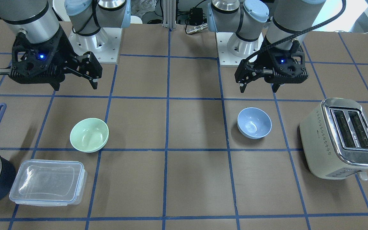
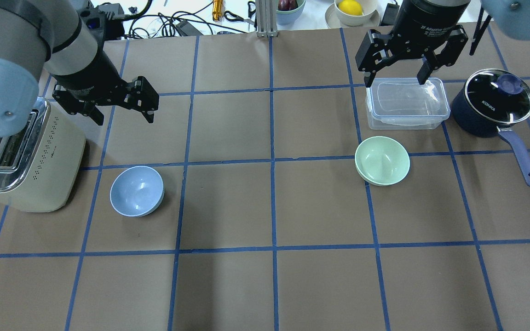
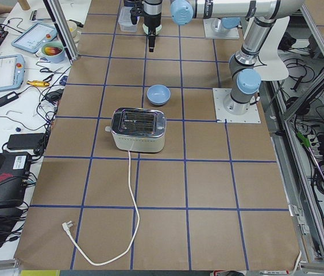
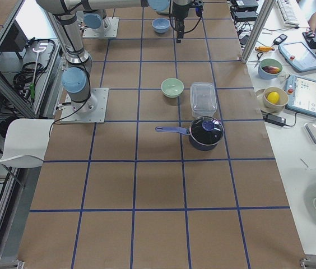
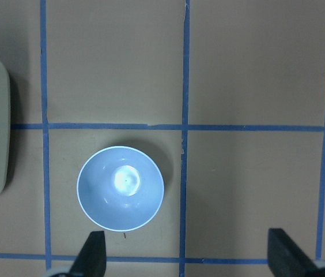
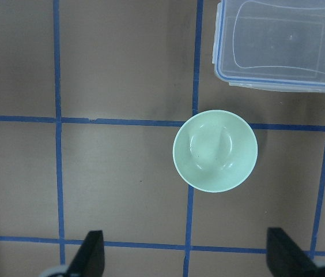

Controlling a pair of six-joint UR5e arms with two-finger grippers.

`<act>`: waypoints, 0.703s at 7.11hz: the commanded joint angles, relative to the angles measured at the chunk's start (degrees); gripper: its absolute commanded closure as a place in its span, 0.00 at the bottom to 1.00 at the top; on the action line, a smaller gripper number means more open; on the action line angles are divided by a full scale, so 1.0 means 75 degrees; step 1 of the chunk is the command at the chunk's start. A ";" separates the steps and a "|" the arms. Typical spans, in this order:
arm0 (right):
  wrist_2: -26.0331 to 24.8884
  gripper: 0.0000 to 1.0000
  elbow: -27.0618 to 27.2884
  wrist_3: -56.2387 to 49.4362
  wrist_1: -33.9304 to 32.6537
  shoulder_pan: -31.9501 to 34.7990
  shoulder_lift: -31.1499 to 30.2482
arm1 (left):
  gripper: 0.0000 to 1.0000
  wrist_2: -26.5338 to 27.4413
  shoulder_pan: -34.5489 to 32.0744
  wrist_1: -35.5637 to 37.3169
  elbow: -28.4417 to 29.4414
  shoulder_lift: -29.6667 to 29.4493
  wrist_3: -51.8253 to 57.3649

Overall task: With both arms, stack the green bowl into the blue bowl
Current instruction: 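Move the left gripper down over the light blue bowl rim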

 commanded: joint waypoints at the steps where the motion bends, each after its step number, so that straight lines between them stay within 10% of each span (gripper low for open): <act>1: -0.0011 0.00 0.0000 0.0004 0.0000 0.0000 0.0000 | 0.00 0.0026 0.0180 0.0633 -0.1511 -0.0001 0.0195; 5: 0.0012 0.00 0.0047 -0.0008 -0.0012 -0.0011 0.0011 | 0.00 -0.0009 0.0955 0.4314 -0.4073 -0.0678 0.0947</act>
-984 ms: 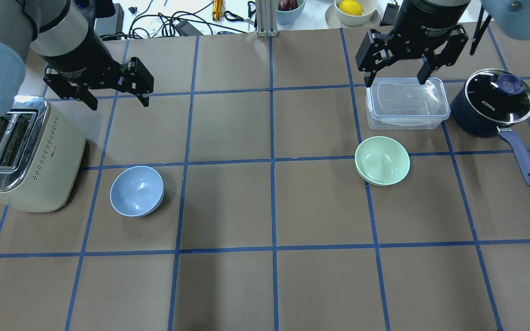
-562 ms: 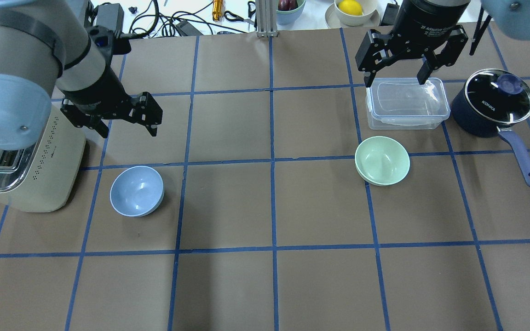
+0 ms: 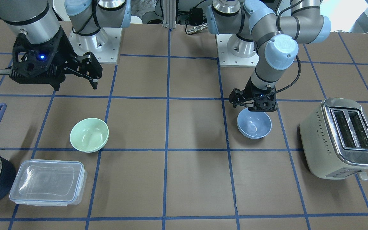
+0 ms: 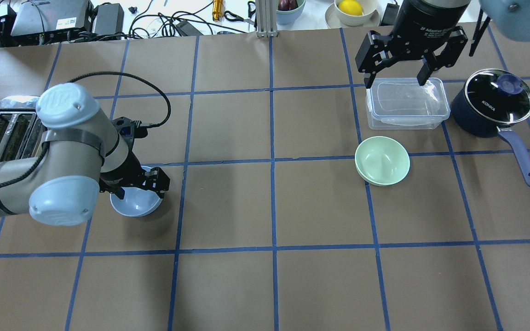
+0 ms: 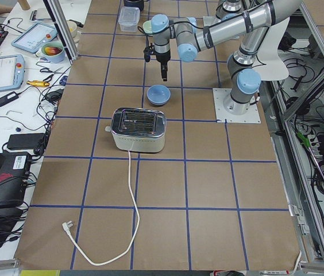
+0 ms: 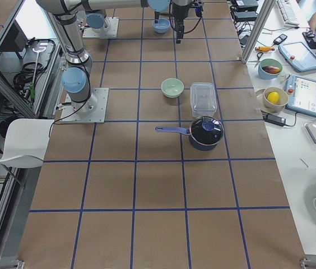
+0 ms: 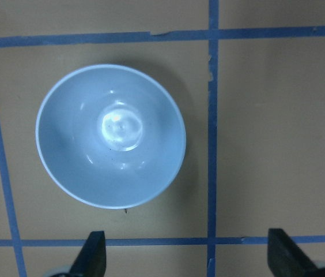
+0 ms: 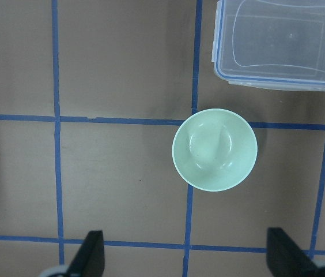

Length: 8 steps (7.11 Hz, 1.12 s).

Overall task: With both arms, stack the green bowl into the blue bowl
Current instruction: 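Grasp the light blue bowl rim with the left gripper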

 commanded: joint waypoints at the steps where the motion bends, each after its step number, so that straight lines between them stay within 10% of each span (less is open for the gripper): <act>1: 0.0070 0.00 0.0058 -0.0087 -0.0009 -0.0102 0.0066 | 0.01 -0.0080 0.0148 0.1257 -0.0419 -0.0532 0.0107; 3: 0.0058 0.00 0.0070 -0.0005 -0.0009 -0.0080 0.0102 | 0.26 -0.0150 0.0136 0.1855 -0.0337 -0.0873 0.0153; 5: 0.0000 0.00 0.0070 -0.0098 -0.0032 -0.0103 0.0113 | 0.94 -0.0151 0.0101 0.1928 -0.0313 -0.1049 0.0142; 8: 0.0011 0.00 0.0500 -0.0204 -0.0114 -0.0698 0.0253 | 1.00 -0.0547 -0.0097 0.1893 0.0047 -0.1132 0.0015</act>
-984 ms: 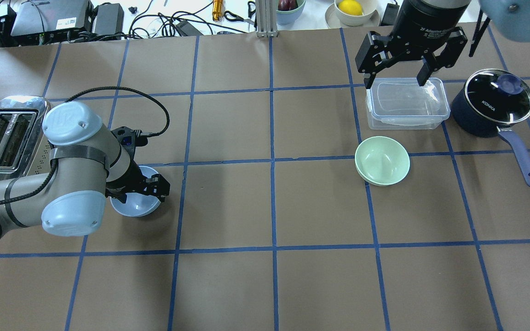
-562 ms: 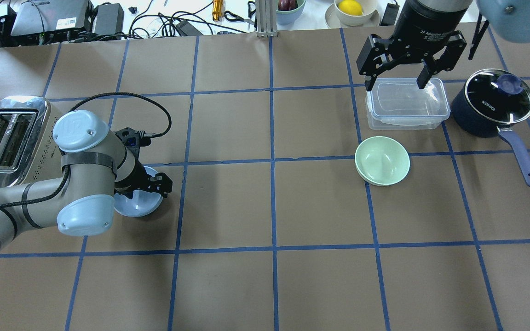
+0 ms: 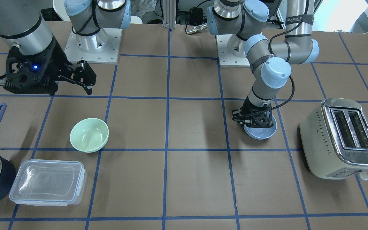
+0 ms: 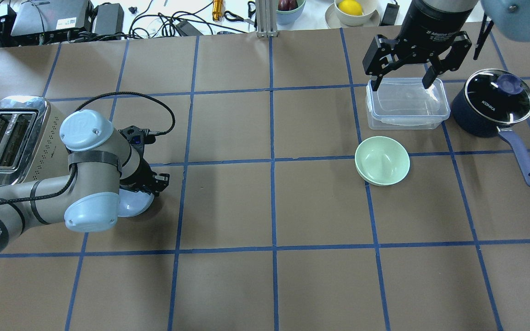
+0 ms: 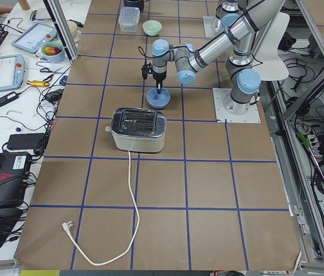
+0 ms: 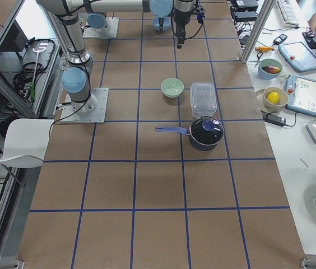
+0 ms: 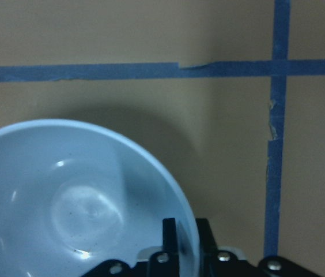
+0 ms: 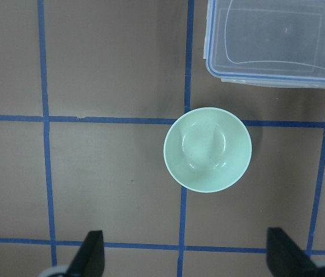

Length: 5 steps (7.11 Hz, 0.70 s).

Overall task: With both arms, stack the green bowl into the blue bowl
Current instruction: 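Grasp the light blue bowl rim with the left gripper, then carry the light blue bowl toward table center while right gripper grasps green bowl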

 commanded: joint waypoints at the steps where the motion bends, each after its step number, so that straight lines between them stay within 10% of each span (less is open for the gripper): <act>1: 0.0009 0.00 0.0843 -0.0063 -0.0576 -0.0682 0.0216 | 1.00 -0.0480 -0.0714 -0.0216 0.0625 -0.0020 -0.0660; 5: 0.0033 0.00 0.4075 -0.0261 -0.4719 -0.1095 0.0287 | 1.00 -0.0425 -0.3737 -0.0640 0.2650 -0.1422 -0.4572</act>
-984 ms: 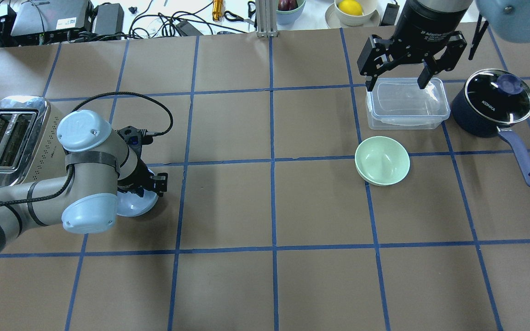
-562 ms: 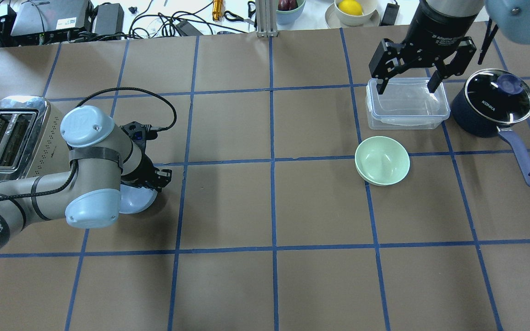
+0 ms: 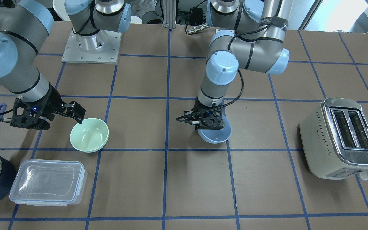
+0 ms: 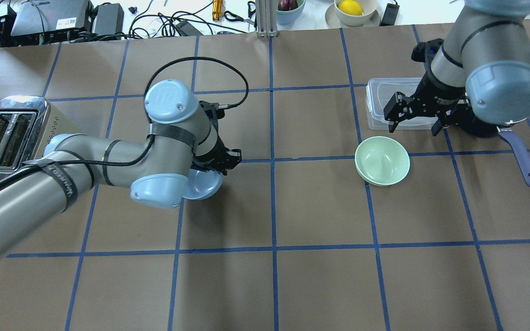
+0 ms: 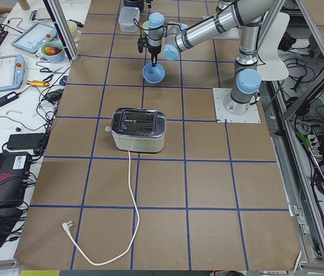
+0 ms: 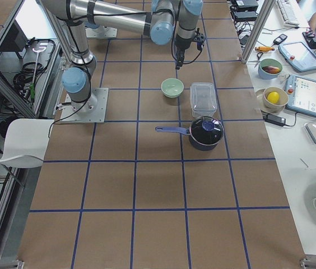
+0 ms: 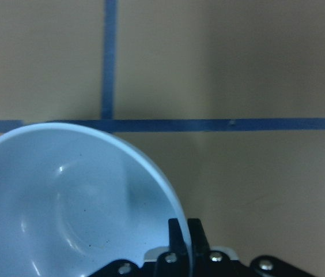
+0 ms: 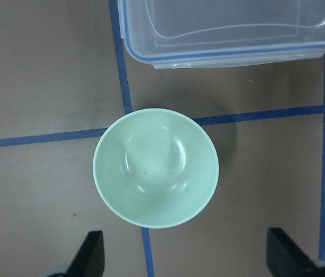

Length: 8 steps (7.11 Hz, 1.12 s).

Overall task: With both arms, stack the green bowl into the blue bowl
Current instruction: 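Carry the light blue bowl toward table center while right gripper grasps green bowl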

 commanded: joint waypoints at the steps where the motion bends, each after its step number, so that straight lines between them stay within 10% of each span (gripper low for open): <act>1: 0.0078 0.00 0.1521 -0.0188 -0.2135 -0.0212 0.0275 | 1.00 0.0331 -0.1301 -0.0260 0.1473 -0.0741 -0.1332; 3: 0.0067 0.00 0.2087 -0.0200 -0.3251 -0.0237 0.0593 | 1.00 0.0498 -0.1692 -0.0568 0.1914 -0.1046 -0.1976; 6: 0.0020 0.31 0.2101 -0.0294 -0.3361 -0.0261 0.0594 | 0.91 0.0534 -0.1740 -0.0544 0.1914 -0.1375 -0.1944; 7: 0.0055 0.49 0.2078 -0.0282 -0.3349 -0.0261 0.0594 | 0.10 0.0627 -0.1740 -0.0277 0.1961 -0.1329 -0.1875; 8: 0.0078 0.86 0.2077 -0.0282 -0.3349 -0.0261 0.0594 | 0.00 0.0523 -0.1485 0.0004 0.2007 -0.1016 -0.1631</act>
